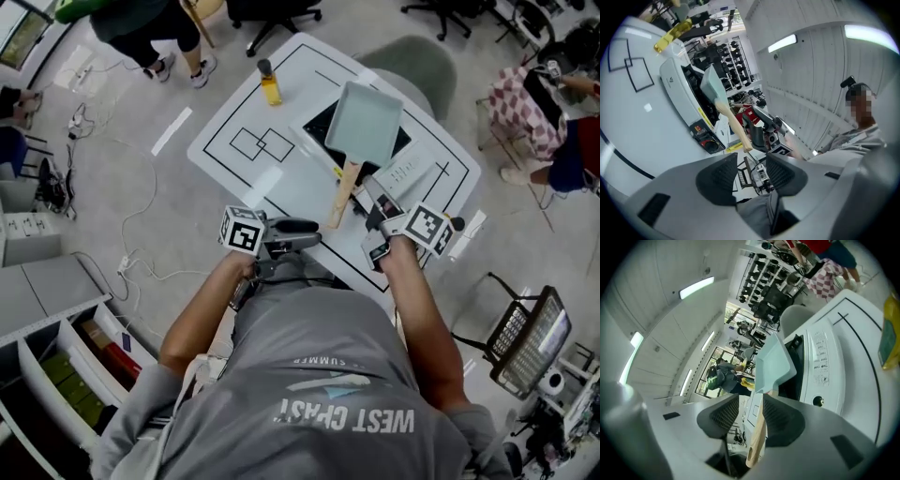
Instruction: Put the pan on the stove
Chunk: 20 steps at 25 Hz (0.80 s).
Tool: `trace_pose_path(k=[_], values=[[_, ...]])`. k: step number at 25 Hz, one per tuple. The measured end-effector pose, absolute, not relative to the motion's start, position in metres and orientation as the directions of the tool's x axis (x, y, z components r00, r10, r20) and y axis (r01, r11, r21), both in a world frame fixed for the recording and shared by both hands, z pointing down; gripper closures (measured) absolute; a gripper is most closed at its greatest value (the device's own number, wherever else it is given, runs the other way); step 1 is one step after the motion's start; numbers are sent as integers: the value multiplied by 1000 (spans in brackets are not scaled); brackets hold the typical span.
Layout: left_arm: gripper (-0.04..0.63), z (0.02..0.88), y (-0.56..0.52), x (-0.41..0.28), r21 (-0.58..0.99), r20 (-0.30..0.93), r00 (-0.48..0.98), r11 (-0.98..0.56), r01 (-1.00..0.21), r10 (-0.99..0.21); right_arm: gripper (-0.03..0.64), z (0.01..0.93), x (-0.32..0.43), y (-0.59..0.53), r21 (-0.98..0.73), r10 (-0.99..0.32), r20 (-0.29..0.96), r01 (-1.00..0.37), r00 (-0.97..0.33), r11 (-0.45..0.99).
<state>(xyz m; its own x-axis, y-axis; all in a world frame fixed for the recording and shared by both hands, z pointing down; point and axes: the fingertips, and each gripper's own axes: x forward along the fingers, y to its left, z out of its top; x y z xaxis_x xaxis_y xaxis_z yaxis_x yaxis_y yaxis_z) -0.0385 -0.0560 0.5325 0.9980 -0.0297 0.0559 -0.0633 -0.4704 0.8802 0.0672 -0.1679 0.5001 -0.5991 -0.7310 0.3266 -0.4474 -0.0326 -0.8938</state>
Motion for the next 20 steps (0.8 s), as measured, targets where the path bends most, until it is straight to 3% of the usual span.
trace_pose_path(k=[2, 5, 11, 14, 20], values=[[410, 521, -60, -52, 840, 103, 994, -532, -108, -39, 480, 479, 73, -168, -894, -754, 286, -449, -591, 13], [420, 498, -70, -72, 751, 163, 984, -639, -169, -69, 607, 443, 76, -165, -862, -768, 220, -488, -601, 135], [506, 442, -87, -94, 528, 234, 955, -800, -284, -184, 609, 363, 56, -147, -551, -703, 157, -652, -694, 521], [557, 413, -92, -96, 429, 221, 944, -844, -321, -247, 609, 336, 52, -136, -362, -705, 171, -710, -688, 605], [563, 371, -97, -97, 271, 236, 918, -886, -377, -318, 609, 307, 48, -122, -94, -736, 195, -760, -648, 644]])
